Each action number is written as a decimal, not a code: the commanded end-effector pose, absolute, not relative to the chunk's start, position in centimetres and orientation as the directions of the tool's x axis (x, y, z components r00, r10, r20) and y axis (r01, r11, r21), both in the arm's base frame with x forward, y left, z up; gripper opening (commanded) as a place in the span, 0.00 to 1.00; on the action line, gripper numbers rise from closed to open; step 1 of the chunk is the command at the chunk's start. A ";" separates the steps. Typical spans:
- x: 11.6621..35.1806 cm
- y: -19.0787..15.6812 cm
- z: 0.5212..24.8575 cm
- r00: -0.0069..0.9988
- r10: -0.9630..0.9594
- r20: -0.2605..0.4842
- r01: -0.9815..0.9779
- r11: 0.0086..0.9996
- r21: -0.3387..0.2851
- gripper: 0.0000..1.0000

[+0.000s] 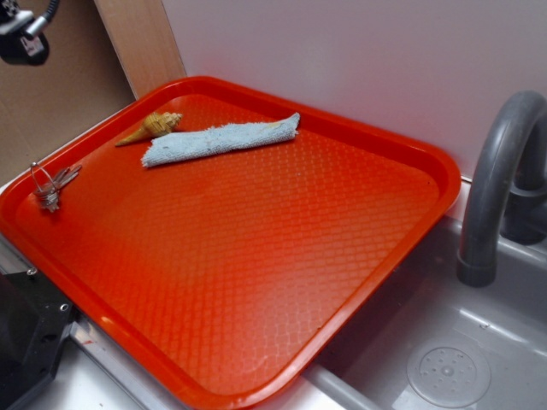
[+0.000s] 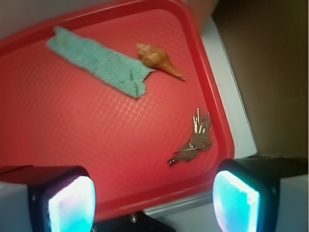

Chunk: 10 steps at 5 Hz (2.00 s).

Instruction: Grab the silver keys.

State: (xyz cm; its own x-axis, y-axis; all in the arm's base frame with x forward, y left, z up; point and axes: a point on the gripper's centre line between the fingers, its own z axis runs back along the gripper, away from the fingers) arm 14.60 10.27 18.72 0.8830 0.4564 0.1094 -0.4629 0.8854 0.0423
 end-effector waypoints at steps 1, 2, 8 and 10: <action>12.6 11.0 18.9 0.546 0.817 0.185 -0.838 0.534 0.116 1.00; 12.1 11.0 19.3 0.317 0.928 0.195 -0.948 0.312 0.057 1.00; 11.3 14.1 14.1 0.187 0.957 0.221 -0.981 0.193 -0.004 1.00; 11.7 14.6 8.1 0.205 0.952 0.227 -0.979 0.204 0.027 1.00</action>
